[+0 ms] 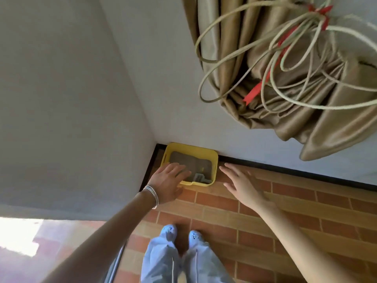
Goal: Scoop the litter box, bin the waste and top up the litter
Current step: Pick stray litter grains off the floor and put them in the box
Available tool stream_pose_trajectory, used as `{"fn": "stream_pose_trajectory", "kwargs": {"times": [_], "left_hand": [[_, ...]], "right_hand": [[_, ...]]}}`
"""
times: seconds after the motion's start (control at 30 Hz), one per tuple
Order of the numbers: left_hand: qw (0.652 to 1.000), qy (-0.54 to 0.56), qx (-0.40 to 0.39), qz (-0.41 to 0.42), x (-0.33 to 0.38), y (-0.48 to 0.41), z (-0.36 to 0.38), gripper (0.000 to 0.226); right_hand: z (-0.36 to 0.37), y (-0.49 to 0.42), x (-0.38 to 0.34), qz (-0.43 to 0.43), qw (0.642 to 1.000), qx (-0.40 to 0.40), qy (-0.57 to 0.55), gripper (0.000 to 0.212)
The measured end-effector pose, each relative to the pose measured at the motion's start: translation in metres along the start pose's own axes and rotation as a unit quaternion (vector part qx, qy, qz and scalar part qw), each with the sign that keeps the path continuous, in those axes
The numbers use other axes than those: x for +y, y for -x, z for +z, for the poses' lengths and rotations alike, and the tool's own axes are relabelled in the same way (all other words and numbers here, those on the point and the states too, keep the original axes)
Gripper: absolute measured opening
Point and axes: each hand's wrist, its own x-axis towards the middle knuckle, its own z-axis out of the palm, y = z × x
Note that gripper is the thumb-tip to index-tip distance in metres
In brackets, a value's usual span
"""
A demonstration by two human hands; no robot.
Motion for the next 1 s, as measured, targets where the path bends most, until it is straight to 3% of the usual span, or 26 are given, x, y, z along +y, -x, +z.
{"fn": "stream_pose_trajectory", "kwargs": {"times": [0.27, 0.77, 1.0], "left_hand": [[0.995, 0.025, -0.084, 0.053, -0.061, -0.04, 0.091, 0.055], [0.973, -0.005, -0.016, 0.23, -0.093, -0.12, 0.513, 0.063], [0.963, -0.016, 0.021, 0.27, -0.091, -0.137, 0.638, 0.06]], "right_hand": [[0.088, -0.057, 0.025, 0.018, 0.999, 0.005, 0.025, 0.048], [0.467, -0.119, 0.185, 0.099, 0.995, 0.026, 0.018, 0.053], [0.595, -0.126, 0.232, 0.12, 0.991, 0.055, 0.025, 0.053]]}}
